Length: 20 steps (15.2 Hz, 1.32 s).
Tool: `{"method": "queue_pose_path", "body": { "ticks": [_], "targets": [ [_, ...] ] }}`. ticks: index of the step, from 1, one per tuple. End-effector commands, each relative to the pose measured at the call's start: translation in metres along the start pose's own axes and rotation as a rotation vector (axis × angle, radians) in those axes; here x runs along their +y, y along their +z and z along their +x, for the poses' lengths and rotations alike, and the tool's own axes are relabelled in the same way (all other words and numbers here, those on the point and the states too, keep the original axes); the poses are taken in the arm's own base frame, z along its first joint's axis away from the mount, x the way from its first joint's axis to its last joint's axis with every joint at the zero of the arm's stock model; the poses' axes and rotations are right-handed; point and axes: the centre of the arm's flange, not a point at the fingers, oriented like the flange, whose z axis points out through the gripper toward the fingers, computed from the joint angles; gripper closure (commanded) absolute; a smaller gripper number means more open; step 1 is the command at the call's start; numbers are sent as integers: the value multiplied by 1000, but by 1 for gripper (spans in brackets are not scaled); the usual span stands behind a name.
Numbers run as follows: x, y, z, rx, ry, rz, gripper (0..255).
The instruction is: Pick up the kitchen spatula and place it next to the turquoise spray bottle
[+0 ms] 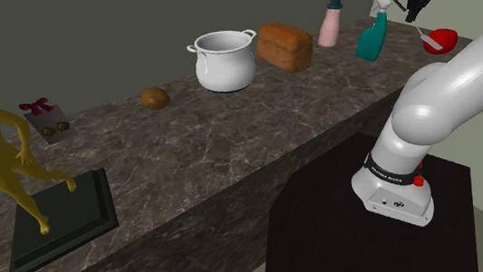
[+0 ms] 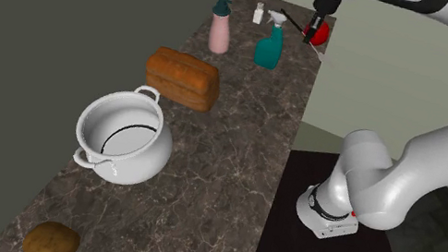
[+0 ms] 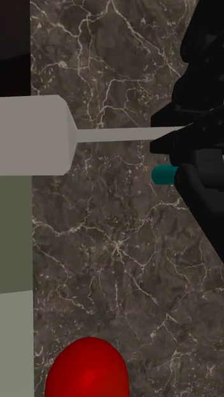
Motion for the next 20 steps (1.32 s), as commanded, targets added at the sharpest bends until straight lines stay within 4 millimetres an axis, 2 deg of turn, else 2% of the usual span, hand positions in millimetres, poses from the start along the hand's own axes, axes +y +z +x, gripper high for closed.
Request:
{"method": "queue_pose_path", "body": {
  "ticks": [1, 20],
  "targets": [
    [0, 10, -1, 0, 0, 0, 255],
    [0, 110, -7, 0, 0, 0, 255]
  ]
}}
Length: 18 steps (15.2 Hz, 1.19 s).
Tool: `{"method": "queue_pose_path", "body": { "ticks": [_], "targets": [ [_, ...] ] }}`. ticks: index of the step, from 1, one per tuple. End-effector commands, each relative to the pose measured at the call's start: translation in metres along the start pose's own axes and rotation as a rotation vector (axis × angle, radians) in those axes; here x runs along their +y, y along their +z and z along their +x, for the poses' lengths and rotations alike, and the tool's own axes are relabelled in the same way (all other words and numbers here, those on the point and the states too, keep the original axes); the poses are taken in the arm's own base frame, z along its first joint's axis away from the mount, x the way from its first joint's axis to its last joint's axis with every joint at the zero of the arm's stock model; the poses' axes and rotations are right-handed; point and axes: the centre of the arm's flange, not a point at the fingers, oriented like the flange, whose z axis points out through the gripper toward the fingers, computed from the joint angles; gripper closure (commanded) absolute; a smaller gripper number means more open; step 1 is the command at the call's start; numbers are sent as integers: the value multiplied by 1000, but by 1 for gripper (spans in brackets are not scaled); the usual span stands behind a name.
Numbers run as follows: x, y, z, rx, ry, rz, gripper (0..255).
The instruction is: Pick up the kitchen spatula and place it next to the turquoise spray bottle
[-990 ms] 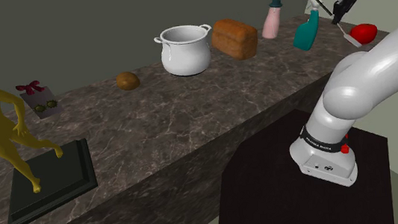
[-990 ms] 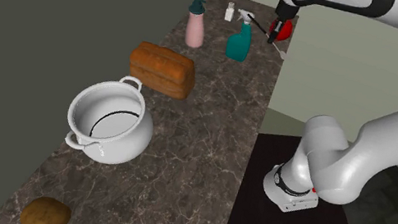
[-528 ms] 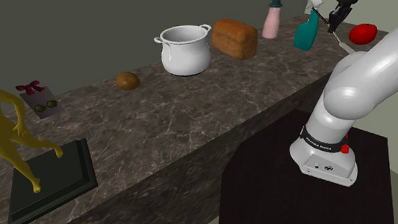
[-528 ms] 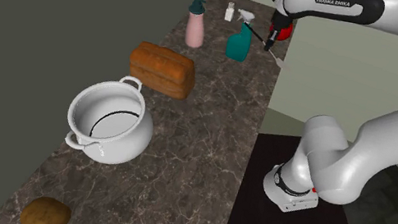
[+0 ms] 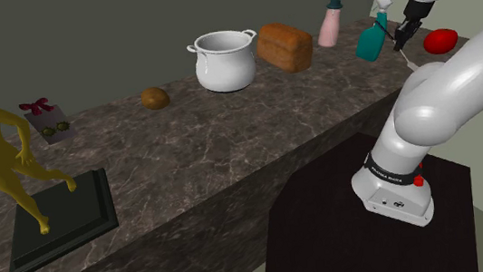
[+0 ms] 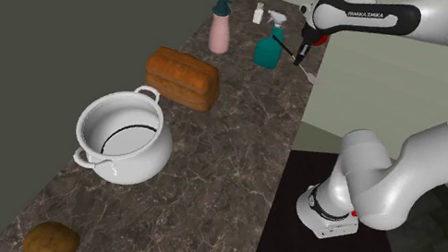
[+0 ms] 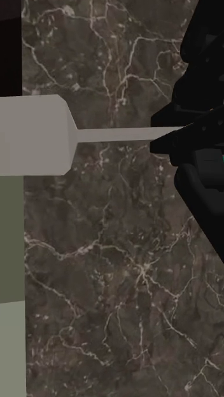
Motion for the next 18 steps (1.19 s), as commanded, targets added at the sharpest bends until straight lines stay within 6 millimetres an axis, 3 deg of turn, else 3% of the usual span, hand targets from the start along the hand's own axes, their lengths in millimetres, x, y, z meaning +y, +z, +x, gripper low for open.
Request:
{"method": "queue_pose_path", "body": {
  "ticks": [1, 12, 18],
  "targets": [
    [0, 11, -1, 0, 0, 0, 255],
    [0, 69, -5, 0, 0, 0, 255],
    [0, 72, -5, 0, 0, 0, 255]
  ]
}}
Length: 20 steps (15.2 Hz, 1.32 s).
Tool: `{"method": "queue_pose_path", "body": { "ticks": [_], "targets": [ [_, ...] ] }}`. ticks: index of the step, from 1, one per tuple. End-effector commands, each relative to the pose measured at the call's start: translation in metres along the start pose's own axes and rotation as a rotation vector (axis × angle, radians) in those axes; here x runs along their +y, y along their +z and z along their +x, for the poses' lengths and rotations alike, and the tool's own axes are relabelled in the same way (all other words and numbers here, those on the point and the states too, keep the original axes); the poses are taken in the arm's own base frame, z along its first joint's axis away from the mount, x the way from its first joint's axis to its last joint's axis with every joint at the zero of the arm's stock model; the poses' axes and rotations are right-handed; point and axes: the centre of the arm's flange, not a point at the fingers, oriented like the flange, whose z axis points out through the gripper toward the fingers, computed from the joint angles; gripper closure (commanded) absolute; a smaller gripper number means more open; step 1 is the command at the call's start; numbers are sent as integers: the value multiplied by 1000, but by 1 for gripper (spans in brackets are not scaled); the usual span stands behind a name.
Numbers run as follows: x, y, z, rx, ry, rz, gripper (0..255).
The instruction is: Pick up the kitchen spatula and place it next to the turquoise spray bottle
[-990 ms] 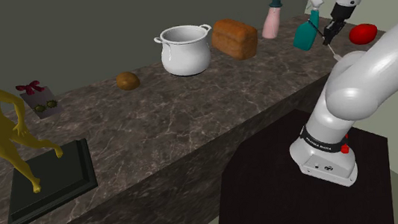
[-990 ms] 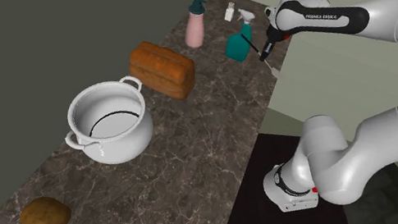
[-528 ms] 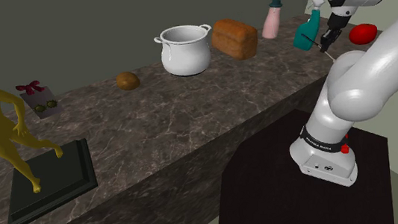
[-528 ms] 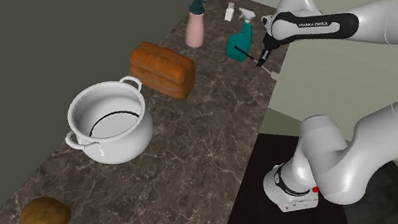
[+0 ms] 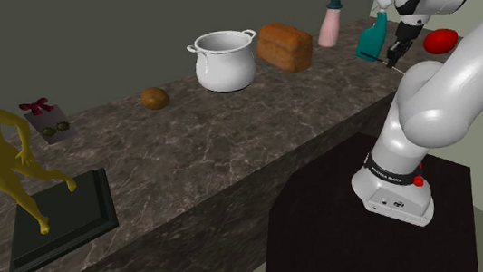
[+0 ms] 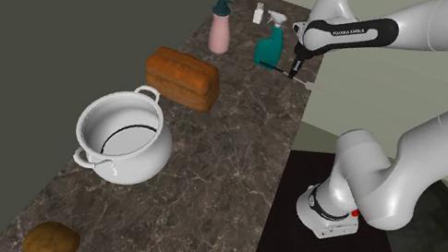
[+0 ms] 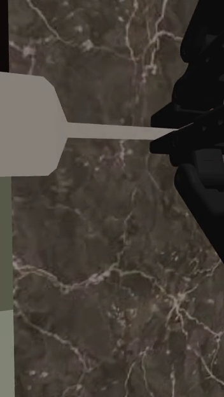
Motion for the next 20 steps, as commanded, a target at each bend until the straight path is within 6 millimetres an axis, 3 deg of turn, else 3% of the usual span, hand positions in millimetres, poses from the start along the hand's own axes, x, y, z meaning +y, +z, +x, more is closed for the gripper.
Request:
{"method": "queue_pose_path", "body": {
  "ticks": [1, 2, 3, 8, 12, 20],
  "targets": [
    [0, 0, 0, 0, 0, 0, 255],
    [0, 0, 0, 0, 0, 0, 255],
    [0, 0, 0, 0, 0, 0, 0],
    [0, 0, 0, 0, 0, 0, 0],
    [0, -50, 0, 0, 0, 0, 0],
    [0, -50, 0, 0, 0, 0, 0]
  ]
}}
